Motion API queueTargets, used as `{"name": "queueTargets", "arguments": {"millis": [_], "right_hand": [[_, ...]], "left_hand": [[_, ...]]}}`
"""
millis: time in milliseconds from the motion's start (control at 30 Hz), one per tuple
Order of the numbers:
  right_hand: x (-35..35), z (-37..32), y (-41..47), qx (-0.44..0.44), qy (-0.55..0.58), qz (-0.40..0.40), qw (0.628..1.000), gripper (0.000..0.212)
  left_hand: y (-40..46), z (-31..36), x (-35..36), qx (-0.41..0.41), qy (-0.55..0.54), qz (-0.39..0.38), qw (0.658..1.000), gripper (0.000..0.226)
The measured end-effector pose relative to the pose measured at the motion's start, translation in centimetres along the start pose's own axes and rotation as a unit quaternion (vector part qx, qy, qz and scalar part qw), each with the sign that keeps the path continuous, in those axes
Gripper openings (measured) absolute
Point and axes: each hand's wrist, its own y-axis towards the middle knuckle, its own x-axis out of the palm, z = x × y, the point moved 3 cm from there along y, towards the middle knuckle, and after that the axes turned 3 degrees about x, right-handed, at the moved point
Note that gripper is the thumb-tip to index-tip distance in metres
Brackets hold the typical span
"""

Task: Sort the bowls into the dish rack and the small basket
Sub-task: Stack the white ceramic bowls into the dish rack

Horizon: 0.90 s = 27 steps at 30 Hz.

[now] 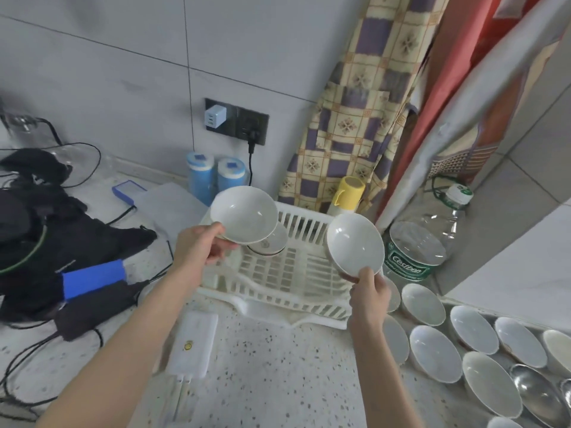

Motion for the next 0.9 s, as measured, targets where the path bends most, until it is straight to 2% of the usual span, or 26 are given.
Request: {"name": "queueTargets", "arguments": {"millis": [267, 333, 567, 900], "right_hand": [[6.9, 0.7, 2.6, -0.011, -0.092, -0.061, 0.994, 0.022], [8.3, 1.2, 3.2, -0.001, -0.106, -0.068, 0.992, 0.029], [12.5, 2.4, 5.7, 0.025, -0.171, -0.1, 0.98, 0.046], [16.6, 4.0, 7.9, 0.05, -0.255, -0.133, 0.956, 0.033]], "left_hand": [[4.8, -0.4, -0.5, 0.016, -0.015, 0.07, 0.997, 0.016], [5.9, -0.4, -0.2, 0.017, -0.03, 0.082, 0.996, 0.014], [9.3, -0.8, 1.0, -0.006, -0.06, 0.07, 0.996, 0.012], [10.7, -2.5, 1.5, -0.019, -0.035, 0.047, 0.998, 0.015]]}}
